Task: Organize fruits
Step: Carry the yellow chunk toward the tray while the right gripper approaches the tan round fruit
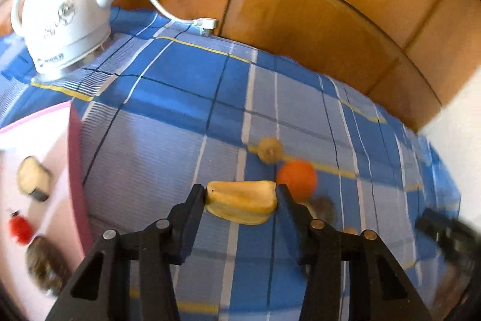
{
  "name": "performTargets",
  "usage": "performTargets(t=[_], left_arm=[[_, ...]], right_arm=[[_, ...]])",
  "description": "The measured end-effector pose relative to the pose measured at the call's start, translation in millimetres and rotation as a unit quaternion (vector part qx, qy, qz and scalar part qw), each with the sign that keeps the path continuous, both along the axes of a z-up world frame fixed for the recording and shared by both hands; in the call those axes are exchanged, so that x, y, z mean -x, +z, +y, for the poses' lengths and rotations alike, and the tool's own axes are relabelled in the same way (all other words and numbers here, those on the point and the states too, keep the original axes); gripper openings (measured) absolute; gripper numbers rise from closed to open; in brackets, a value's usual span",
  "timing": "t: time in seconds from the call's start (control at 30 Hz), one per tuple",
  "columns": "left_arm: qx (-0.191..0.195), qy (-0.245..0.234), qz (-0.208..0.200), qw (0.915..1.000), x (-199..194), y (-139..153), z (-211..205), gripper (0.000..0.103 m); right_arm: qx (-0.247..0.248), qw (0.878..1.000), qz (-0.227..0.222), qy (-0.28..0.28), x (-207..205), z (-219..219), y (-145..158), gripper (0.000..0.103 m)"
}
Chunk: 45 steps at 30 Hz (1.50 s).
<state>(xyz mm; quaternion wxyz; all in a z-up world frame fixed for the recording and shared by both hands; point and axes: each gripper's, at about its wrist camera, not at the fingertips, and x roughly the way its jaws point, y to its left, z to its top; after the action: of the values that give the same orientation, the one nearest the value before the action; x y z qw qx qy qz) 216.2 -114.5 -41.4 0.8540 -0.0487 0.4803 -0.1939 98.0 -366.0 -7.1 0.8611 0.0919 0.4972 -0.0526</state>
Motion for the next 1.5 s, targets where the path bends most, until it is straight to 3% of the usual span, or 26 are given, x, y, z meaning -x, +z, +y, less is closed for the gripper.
performTargets(t=[0.17, 0.53, 0.8, 1.3, 1.5], left_arm=[[-0.029, -0.035, -0.010, 0.9989, 46.4, -3.9, -7.4, 0.048], [-0.045, -0.085, -0.038, 0.9946, 123.9, -16.8, -21.9, 0.049], [-0.068, -0.082, -0.052, 0.9929, 119.7, -25.5, -28.7, 0.046], [-0.043, -0.087, -0.045, 0.9943, 141.7, -15.3, -10.4, 0.045], [-0.039, -0.086, -0.051, 0.9942, 154.5, -7.2, 0.9, 0.045]], right_arm=[[0.005, 1.000, -0.001, -0.004, 2.0, -1.2, 0.5, 0.059], [0.009, 1.000, -0.005, -0.008, 5.2, -1.3, 3.2, 0.059], [0.008, 1.000, -0.002, -0.003, 4.6, -1.0, 0.9, 0.059], [-0.034, 0.998, 0.047, 0.037, -2.2, 13.3, -24.5, 0.059], [-0.013, 0.995, 0.079, 0.064, -4.0, 26.9, -41.1, 0.041]])
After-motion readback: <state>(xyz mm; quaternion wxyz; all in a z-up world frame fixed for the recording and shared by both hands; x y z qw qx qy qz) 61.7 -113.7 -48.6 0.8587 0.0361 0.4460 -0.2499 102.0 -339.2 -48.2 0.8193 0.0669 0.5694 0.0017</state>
